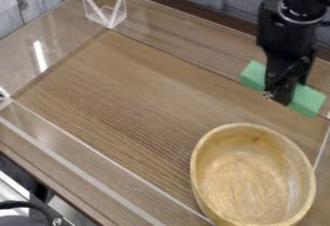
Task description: Move green object from inside the wooden bowl to the table next to it
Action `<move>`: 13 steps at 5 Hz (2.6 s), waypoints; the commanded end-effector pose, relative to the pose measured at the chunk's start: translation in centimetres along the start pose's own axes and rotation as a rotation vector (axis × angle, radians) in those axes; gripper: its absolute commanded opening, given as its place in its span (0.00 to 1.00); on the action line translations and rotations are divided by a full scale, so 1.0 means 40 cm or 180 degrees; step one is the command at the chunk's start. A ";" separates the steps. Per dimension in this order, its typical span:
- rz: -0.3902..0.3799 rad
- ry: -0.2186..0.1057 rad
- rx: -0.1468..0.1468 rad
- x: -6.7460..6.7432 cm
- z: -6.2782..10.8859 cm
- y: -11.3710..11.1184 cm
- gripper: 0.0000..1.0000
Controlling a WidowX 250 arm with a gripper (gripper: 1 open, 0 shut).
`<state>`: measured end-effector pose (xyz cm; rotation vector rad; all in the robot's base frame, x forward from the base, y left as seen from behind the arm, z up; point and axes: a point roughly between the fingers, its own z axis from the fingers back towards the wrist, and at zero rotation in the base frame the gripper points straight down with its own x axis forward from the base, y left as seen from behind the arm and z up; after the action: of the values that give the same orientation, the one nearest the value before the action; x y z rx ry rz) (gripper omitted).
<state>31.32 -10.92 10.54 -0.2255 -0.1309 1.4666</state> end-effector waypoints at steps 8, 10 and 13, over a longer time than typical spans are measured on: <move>0.1133 -0.0063 -0.0332 0.289 -0.008 -0.132 0.00; 0.1245 -0.0054 -0.0340 0.302 -0.021 -0.114 0.00; 0.1428 0.0018 -0.0327 0.327 -0.045 -0.109 0.00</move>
<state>36.81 1.34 7.73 -0.3228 -0.1245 1.9098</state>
